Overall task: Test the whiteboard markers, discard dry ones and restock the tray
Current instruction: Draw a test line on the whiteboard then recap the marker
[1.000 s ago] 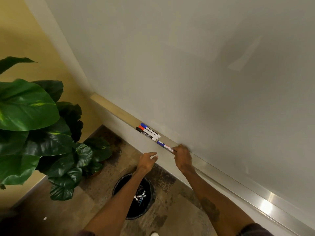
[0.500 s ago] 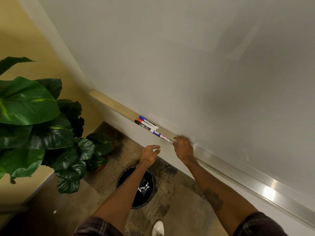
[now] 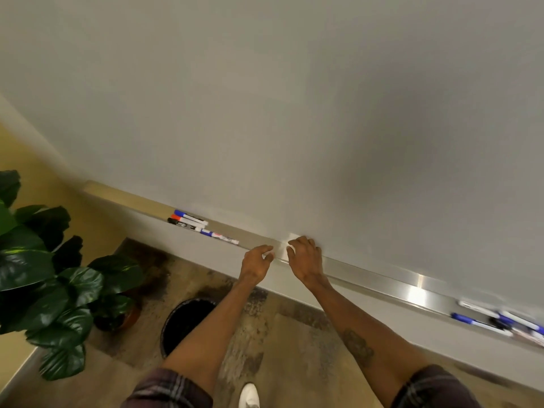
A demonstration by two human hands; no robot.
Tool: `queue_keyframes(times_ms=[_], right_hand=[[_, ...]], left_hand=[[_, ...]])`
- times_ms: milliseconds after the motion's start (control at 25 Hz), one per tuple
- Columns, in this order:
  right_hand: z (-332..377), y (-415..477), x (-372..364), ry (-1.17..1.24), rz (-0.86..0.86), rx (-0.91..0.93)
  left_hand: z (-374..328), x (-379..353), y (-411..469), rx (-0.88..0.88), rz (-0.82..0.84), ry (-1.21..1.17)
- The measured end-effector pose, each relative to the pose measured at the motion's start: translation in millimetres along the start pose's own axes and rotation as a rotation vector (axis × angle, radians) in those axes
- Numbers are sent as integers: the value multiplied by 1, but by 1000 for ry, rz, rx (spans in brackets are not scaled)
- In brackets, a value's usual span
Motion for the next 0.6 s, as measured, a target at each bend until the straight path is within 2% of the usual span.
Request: queue_keyframes(times_ms=[360,600], right_hand=[[-147,-73,85,1,-67,-226],[-251,-125,133,18,-138,-372]], left_hand=[[-91,-114,-43,-128,162,39],[-143,-197,-72,-132,261,27]])
Point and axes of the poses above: each hand's wrist, its own y-axis towards the middle knuckle, its own x-axis out of the back of the hand, z = x × y, the point moved 3 cm from there along y, towards the middle knuckle, and after that the axes turned 4 degrees about -z, right-handed, at the moved point
